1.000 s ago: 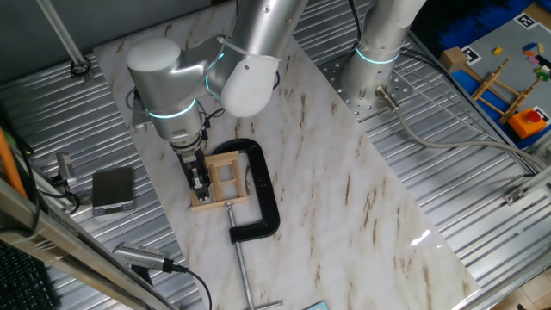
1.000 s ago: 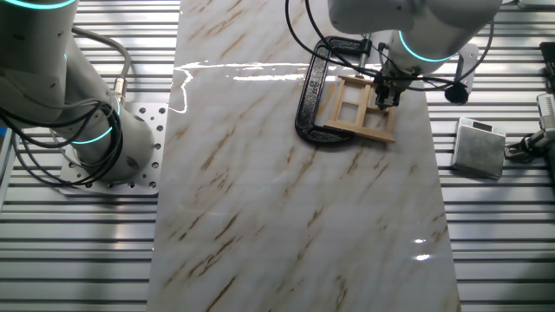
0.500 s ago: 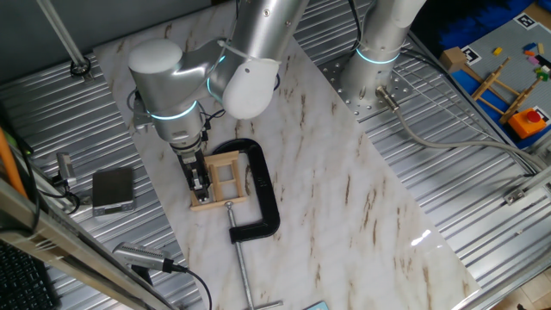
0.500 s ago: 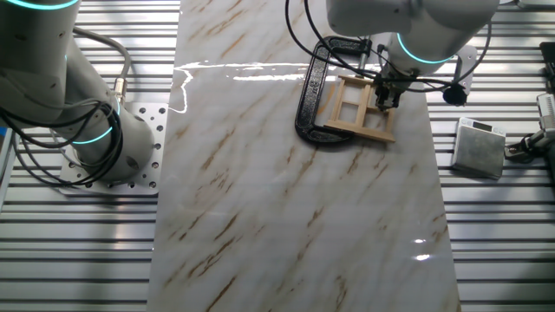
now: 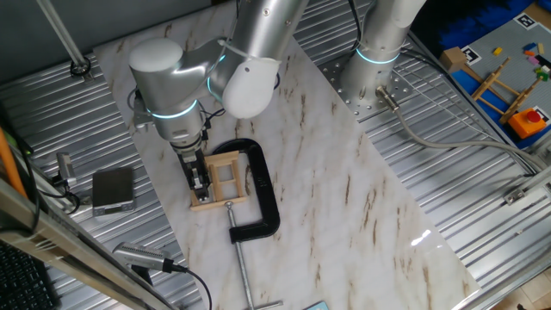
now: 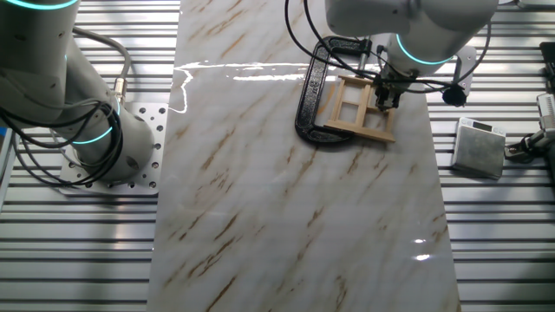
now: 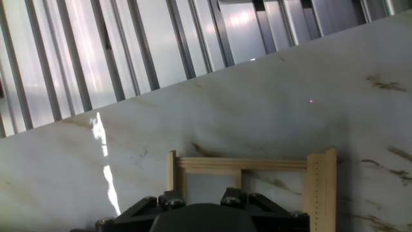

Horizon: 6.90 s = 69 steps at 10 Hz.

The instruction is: Close a sliding window

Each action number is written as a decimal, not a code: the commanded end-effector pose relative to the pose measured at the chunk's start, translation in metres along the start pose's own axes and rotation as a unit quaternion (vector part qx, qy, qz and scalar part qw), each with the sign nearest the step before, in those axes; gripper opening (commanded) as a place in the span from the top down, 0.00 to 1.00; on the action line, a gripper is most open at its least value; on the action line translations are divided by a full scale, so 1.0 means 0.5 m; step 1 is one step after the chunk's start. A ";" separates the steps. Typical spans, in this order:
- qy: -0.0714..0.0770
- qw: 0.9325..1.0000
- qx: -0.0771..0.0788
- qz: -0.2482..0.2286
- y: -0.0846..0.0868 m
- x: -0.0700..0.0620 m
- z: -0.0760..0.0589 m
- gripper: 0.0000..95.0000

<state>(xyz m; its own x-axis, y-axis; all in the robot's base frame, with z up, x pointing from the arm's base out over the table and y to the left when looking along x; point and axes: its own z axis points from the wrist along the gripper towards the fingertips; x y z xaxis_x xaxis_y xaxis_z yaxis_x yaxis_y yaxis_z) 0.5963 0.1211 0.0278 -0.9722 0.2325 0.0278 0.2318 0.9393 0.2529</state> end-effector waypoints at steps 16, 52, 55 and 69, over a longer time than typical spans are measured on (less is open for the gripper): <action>0.001 1.000 -0.005 -0.007 -0.007 -0.004 0.005 0.60; 0.005 0.999 -0.037 -0.017 0.009 -0.008 -0.011 0.40; 0.004 0.999 -0.034 -0.021 0.005 0.001 -0.004 0.40; 0.001 0.999 -0.030 -0.027 -0.004 0.002 0.008 0.40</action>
<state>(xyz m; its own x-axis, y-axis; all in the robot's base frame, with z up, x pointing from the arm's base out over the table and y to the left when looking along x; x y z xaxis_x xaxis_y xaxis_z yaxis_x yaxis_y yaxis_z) 0.5953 0.1207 0.0236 -0.9832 0.1819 0.0145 0.1773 0.9335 0.3116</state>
